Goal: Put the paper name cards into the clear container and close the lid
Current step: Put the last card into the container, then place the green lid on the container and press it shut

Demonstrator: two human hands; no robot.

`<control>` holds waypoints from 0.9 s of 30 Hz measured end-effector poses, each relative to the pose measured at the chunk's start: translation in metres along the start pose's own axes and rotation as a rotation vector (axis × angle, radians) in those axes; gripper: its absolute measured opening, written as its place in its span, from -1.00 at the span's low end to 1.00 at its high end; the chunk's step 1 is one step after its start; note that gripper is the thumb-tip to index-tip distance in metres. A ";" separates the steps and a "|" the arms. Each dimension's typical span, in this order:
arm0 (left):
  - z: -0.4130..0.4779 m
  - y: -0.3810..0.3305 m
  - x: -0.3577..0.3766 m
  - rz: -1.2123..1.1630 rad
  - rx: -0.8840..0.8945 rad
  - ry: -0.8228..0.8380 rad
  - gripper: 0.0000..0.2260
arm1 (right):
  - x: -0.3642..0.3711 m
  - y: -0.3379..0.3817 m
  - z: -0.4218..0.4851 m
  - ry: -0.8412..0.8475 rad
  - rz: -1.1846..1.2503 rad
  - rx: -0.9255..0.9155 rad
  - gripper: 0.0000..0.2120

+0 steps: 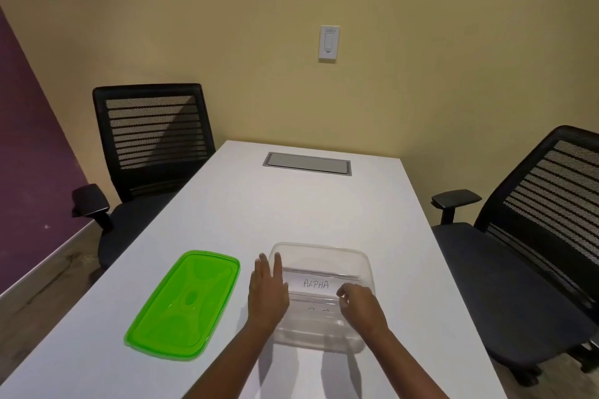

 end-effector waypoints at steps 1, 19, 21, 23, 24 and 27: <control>-0.004 0.006 0.002 0.000 -0.010 -0.043 -0.43 | 0.002 0.004 -0.003 -0.002 0.008 -0.034 -0.71; -0.008 0.139 0.029 0.093 -0.263 0.270 -0.35 | 0.096 0.151 0.001 0.176 0.097 -0.474 -0.60; -0.004 0.144 0.034 0.103 -0.221 0.305 -0.38 | 0.115 0.162 0.006 0.287 0.072 -0.422 -0.57; 0.002 0.148 0.036 0.096 -0.182 0.309 -0.46 | 0.134 0.169 0.010 0.393 0.067 -0.340 -0.55; 0.005 0.150 0.037 0.084 -0.168 0.315 -0.49 | 0.141 0.171 0.012 0.436 0.075 -0.290 -0.55; 0.010 0.153 0.039 0.049 -0.146 0.351 -0.54 | 0.157 0.173 0.016 0.510 0.094 -0.189 -0.56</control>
Point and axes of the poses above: each hand's wrist, its own z-axis towards the middle knuckle, its own x-axis out of the palm, y = z × x, the point moved 2 cm from there along z, towards the middle knuckle, and after that the axes turned 9 degrees about -x, right-handed, at the moved point
